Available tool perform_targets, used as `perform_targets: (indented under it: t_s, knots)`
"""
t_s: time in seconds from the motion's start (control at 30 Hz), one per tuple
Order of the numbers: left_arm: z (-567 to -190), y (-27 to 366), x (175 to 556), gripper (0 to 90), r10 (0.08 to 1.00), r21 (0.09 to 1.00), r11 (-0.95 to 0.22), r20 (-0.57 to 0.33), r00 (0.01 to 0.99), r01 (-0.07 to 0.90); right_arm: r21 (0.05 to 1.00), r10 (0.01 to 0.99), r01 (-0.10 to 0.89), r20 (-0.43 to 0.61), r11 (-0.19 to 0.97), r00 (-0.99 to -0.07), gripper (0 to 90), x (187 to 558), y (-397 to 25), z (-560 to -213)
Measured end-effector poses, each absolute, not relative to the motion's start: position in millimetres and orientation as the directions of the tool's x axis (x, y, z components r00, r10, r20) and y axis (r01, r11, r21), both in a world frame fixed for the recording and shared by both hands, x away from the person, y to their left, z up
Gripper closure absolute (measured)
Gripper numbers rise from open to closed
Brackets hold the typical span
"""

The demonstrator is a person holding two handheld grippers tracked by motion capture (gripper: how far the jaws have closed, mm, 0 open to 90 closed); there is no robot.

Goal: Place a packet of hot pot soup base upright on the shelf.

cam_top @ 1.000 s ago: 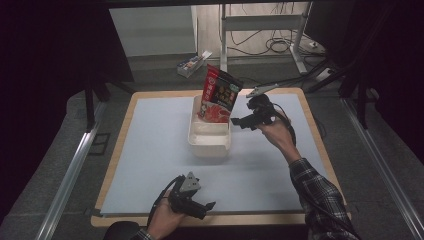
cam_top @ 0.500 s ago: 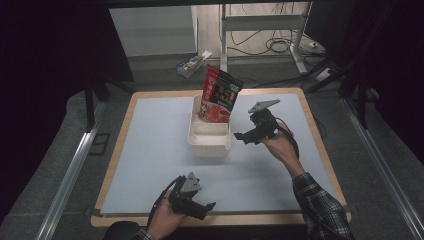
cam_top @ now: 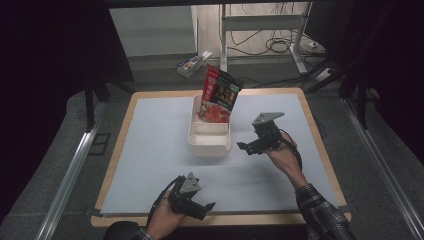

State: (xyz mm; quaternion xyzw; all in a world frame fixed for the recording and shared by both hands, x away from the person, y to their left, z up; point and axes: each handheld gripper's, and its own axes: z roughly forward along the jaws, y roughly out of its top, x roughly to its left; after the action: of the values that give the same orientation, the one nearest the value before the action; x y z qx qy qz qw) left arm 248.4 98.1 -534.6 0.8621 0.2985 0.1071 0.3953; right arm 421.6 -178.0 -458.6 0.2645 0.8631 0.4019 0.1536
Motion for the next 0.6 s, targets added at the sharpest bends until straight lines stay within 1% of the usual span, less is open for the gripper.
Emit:
perform_targets:
  t_s: [0.17,0.6]
  knots:
    - [-534.8,97.7,248.1,4.1,0.597,0.744,-0.514,-0.048,0.801,0.427,0.793,0.573,0.305,-0.067,0.528,-0.817,0.7,413.3,-182.1,-456.8]
    - [-535.7,98.5,249.6,3.1,0.602,0.741,-0.512,-0.051,0.797,0.434,0.775,0.582,0.340,-0.043,0.532,-0.812,0.0,394.7,-195.2,-461.3]
